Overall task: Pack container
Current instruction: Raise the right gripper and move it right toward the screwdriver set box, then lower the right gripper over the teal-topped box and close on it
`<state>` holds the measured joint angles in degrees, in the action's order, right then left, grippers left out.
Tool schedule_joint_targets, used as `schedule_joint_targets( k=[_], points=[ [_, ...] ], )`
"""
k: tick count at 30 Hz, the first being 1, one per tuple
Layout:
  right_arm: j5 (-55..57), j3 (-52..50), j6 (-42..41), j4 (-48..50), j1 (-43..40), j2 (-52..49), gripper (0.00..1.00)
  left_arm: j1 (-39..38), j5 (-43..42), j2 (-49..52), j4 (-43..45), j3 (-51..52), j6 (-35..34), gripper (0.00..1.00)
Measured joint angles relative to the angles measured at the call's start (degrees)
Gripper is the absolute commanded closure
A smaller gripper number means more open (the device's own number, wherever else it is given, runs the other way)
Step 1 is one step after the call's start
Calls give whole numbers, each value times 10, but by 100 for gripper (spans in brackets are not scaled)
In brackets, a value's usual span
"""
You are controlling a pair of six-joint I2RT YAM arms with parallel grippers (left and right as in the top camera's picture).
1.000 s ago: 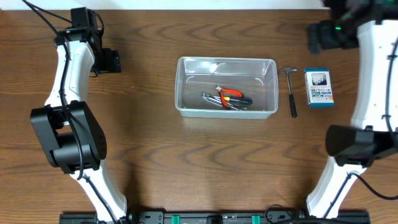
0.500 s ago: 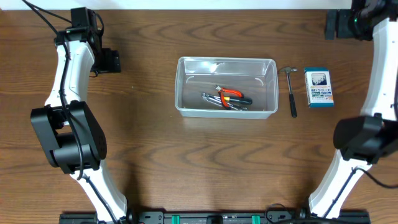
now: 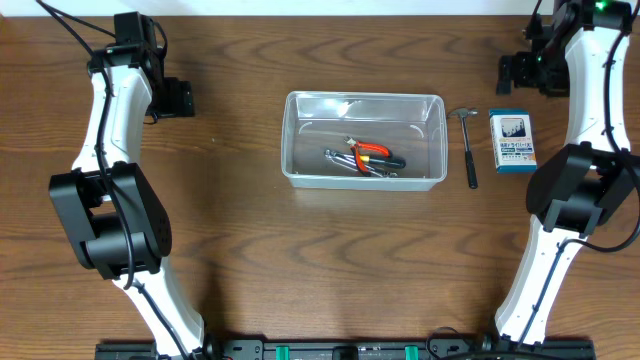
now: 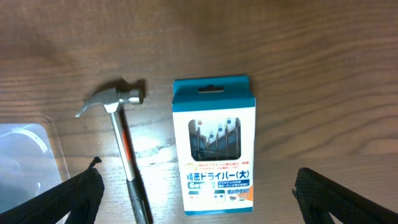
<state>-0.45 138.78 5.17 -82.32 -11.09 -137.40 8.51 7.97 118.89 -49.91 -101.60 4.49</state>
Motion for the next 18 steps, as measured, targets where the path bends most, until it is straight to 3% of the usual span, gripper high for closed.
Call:
schedule_joint_targets(
  k=[18],
  points=[
    [-1,-1,-2,-33,-41,-30,1,0,0,0,0,0,0,2]
  ],
)
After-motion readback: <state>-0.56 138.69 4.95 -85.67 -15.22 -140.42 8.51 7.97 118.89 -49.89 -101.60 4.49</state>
